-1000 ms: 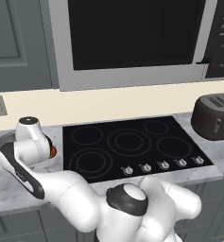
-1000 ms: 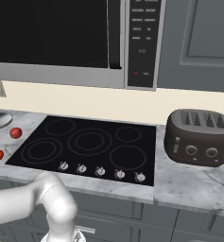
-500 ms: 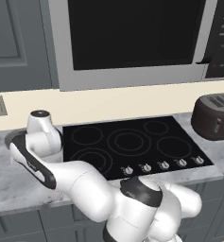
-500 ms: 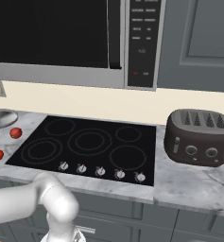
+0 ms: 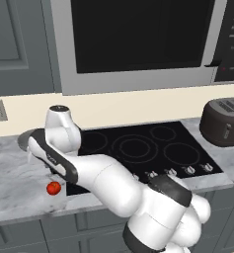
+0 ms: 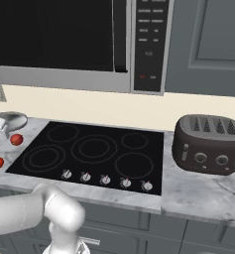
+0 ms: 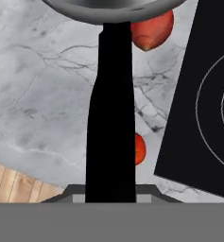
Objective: Place the pan on the front left burner on the stove. Then place the tomato and the onion in the pan and turn on the front left burner.
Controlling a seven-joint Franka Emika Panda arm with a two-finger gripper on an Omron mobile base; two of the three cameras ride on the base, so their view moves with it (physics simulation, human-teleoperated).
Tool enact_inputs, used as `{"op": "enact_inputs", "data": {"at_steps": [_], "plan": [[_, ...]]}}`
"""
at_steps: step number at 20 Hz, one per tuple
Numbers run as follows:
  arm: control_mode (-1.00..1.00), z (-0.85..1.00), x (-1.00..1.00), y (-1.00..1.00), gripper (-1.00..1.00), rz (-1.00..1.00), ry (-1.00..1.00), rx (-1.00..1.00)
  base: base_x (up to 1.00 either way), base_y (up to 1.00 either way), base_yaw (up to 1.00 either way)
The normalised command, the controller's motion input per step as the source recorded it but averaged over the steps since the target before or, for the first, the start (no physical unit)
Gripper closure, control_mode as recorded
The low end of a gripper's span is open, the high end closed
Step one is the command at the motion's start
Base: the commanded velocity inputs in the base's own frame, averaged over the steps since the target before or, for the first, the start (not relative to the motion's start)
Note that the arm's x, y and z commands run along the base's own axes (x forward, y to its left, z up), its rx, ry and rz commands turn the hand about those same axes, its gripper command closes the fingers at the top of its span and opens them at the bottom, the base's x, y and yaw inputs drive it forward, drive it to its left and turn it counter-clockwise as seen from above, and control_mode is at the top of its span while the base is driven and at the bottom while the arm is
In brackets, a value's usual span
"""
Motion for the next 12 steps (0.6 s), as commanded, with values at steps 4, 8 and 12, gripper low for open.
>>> {"op": "enact_inputs", "data": {"at_steps": [4, 8, 12], "plan": [[-1.0, 0.16, 0.0, -0.52, 1.0, 0.0, 0.0, 0.0, 0.0, 0.0, 0.0], [-1.0, 0.04, 0.0, -0.61, 1.0, 0.0, 0.0, 0.0, 0.0, 0.0, 0.0], [-1.0, 0.1, 0.0, -0.55, 1.0, 0.0, 0.0, 0.0, 0.0, 0.0, 0.0]]}}
